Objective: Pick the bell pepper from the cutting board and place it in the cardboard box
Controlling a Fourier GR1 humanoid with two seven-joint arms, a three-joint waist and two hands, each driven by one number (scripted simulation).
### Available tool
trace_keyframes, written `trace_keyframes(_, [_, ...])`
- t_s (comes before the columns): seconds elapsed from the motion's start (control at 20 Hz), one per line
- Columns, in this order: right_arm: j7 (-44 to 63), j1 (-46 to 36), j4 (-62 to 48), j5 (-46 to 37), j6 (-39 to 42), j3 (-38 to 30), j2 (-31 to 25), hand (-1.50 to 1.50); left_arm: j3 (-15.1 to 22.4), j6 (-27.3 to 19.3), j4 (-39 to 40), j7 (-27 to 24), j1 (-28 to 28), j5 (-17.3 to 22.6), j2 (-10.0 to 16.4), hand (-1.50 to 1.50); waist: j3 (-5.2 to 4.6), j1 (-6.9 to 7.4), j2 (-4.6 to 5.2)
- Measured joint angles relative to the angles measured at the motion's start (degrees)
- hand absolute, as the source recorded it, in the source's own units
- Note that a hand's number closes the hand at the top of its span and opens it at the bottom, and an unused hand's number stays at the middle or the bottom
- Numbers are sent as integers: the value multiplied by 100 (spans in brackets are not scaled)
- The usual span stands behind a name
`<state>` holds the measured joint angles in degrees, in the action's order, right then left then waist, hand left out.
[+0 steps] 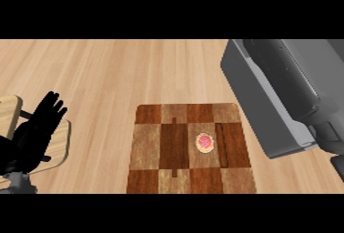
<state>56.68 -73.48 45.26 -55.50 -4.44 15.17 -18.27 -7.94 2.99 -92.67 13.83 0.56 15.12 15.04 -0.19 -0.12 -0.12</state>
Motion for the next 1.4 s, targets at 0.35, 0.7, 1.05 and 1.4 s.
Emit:
trace_keyframes(0.35, [-589, 489, -89, -58, -16, -290, -486, 150, -5, 39, -46, 131, 33, 25, -21, 0, -12, 33, 28])
trace_keyframes(0.7, [-1462, 829, -552, -41, -543, -693, -776, 150, -23, 38, -16, 160, 99, 2, -55, 0, -13, 72, 44])
trace_keyframes(1.05, [-2169, 1171, -1279, 166, -1034, -1132, -694, 150, -21, 82, 1, 139, 145, -37, -73, 0, -11, 113, 65])
trace_keyframes(1.4, [-2439, 1449, -2083, 600, -1056, -1684, -639, -150, -34, 88, 25, 98, 179, -55, -99, 0, -4, 146, 80])
